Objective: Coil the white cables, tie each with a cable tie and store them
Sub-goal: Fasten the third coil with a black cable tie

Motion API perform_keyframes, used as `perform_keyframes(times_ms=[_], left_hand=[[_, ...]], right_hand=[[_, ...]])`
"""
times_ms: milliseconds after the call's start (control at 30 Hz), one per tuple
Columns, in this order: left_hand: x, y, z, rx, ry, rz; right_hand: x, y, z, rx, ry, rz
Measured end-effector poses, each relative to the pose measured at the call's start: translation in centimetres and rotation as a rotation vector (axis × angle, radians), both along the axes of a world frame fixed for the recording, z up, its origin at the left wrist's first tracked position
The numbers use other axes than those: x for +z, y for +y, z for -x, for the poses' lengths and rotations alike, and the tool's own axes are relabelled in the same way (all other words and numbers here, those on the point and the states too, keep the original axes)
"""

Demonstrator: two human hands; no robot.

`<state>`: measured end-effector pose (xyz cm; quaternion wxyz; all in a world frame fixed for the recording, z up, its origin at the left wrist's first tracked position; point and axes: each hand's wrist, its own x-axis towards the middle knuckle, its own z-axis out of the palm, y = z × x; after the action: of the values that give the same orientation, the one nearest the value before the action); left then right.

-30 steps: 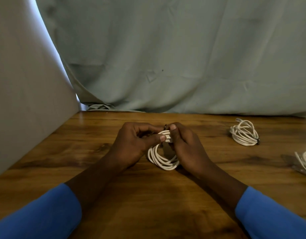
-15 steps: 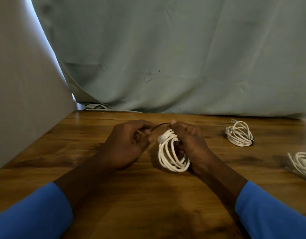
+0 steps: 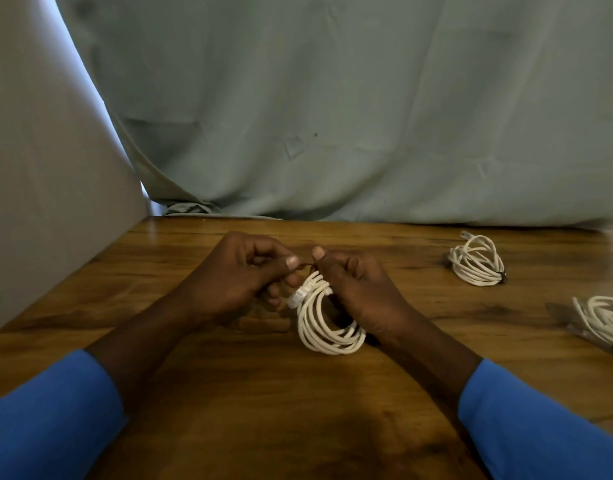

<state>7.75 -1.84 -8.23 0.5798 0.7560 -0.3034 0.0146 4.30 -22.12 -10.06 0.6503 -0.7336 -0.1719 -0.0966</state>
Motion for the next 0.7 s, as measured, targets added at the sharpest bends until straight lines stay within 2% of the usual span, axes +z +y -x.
perform_keyframes(times_ms=[100, 167, 233, 367, 567, 700], left_hand=[[0.1, -0.4, -0.1, 0.140, 0.088, 0.216], [0.6, -0.5, 0.0, 0.111, 0.155, 0.362], [0.9, -0.5, 0.2, 0.021, 0.206, 0.415], [0.9, 0.0, 0.4, -0.153, 0.235, 0.421], [1.4, -0.4, 1.1, -0.160, 0.096, 0.226], [1.9, 0.3, 1.2, -0.262, 0.155, 0.192]], right_hand=[[-0.1, 0.0, -0.2, -0.071, -0.079, 0.099], [-0.2, 0.2, -0.3, -0.117, -0.092, 0.128], [-0.3, 0.2, -0.4, -0.152, -0.106, 0.164], [-0.5, 0.1, -0.5, -0.198, -0.126, 0.211], [-0.5, 0.1, -0.4, -0.254, -0.147, 0.275], [-0.6, 0.1, -0.6, -0.323, -0.193, 0.323]])
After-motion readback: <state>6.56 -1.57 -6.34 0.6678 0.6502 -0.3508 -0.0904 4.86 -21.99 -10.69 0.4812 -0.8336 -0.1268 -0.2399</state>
